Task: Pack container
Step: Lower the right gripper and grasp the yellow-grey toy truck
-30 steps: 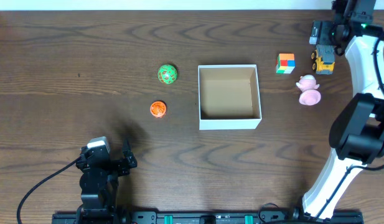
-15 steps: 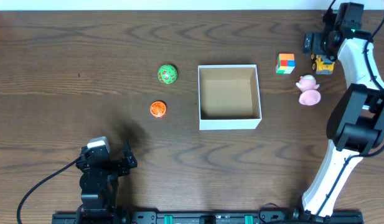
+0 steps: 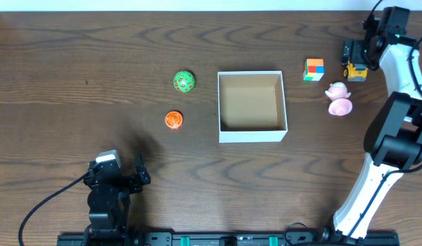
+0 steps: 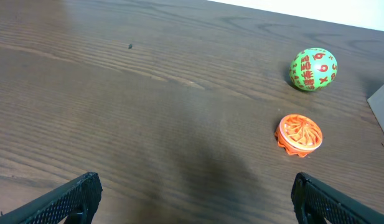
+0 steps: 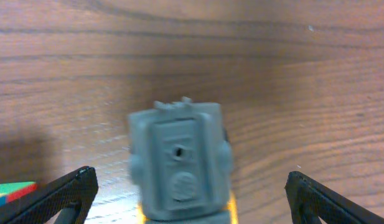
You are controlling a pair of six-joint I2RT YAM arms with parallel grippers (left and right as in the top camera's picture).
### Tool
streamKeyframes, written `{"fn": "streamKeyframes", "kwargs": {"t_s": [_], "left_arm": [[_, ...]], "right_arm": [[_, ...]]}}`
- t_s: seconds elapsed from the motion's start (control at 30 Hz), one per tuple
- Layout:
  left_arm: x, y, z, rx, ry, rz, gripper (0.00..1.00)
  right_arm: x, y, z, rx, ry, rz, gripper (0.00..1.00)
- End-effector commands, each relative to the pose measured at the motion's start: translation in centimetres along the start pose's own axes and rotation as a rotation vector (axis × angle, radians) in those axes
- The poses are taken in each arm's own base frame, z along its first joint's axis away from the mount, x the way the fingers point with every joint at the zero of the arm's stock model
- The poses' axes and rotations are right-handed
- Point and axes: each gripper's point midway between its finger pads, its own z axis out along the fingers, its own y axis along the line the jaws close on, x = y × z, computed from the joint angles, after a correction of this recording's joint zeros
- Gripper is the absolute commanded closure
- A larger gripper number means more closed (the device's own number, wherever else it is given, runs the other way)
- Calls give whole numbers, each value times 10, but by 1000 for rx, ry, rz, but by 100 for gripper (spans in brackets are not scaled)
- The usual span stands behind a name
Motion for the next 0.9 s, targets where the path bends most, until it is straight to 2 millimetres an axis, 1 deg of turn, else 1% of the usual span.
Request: {"fn": "streamKeyframes", "kwargs": {"t_s": [0.0,0.1,0.33,0.7,0.87], "left_arm": [[7,2,3,-8,12,-5,2],[7,2,3,-8,12,-5,2],[7,2,3,-7,12,-5,2],[7,2,3,-7,12,-5,2],[7,2,3,-8,12,-5,2]], "right_arm": [[4,-3,9,-6,15,-28,1],[7,-1,13,-14,25,-41,1],[21,3,28,-34,66,-74,1],[15,5,29,-35,41,-93,1],[11,5,29,-32,26,-93,11]]}}
